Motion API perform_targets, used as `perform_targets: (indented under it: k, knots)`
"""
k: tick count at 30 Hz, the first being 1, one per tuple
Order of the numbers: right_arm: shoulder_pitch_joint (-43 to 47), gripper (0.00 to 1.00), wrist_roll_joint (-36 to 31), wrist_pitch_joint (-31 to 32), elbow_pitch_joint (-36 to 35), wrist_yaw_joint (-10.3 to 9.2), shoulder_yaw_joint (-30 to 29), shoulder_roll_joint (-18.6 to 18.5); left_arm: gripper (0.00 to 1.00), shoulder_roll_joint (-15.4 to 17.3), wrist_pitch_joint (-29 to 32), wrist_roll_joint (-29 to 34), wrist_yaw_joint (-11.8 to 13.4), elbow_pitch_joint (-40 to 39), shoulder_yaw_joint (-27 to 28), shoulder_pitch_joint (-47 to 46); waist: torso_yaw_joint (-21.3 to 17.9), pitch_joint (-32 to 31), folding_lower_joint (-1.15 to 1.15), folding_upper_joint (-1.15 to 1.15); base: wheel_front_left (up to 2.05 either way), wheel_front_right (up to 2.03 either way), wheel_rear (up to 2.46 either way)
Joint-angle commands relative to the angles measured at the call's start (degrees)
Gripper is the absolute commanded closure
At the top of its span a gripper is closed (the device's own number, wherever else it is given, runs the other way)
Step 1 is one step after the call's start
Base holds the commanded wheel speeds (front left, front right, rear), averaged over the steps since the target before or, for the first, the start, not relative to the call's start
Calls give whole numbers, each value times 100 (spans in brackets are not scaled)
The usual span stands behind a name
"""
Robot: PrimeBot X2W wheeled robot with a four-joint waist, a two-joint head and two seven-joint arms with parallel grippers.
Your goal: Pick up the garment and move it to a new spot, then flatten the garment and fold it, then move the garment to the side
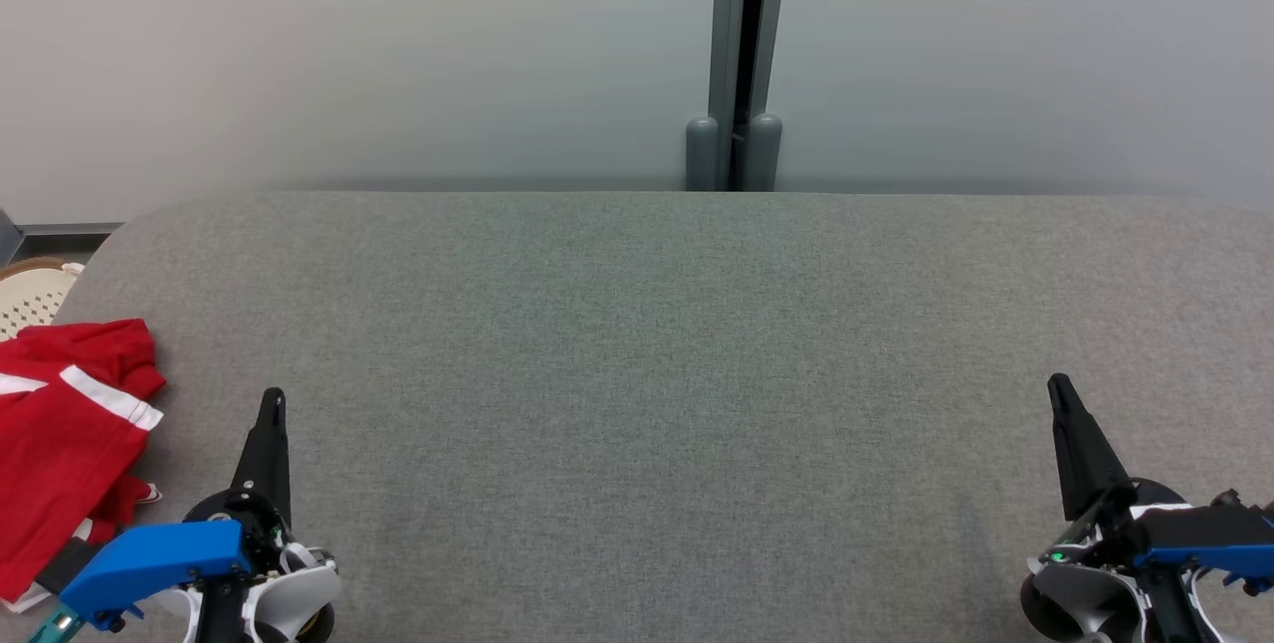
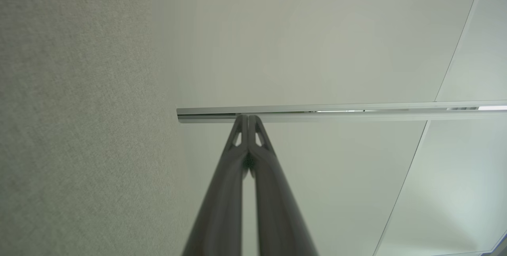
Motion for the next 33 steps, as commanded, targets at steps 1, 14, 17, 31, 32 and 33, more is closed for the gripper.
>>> perform_targets:
  k: [1,14,17,31,32,33]
  knots:
    - [64,100,15,13,-18,2,-11,-22,100,-10,16,-14,-24,-30,4,-57,0,0,0,0,0,0,0]
    - [64,100,15,13,-18,2,-11,-22,100,-10,16,-14,-25,-30,4,-57,0,0,0,0,0,0,0]
    - [64,100,15,13,-18,2,-11,-22,100,-10,16,-14,-25,-30,4,-57,0,0,0,0,0,0,0]
    - [64,100,15,13,-18,2,-11,-22,100,-10,16,-14,-25,-30,4,-57,0,0,0,0,0,0,0]
    - [64,100,15,13,-18,2,-11,-22,100,-10,16,-14,-25,-30,4,-57,0,0,0,0,0,0,0]
    - [64,100,15,13,-18,2,-11,-23,100,-10,16,-14,-25,-30,4,-57,0,0,0,0,0,0,0]
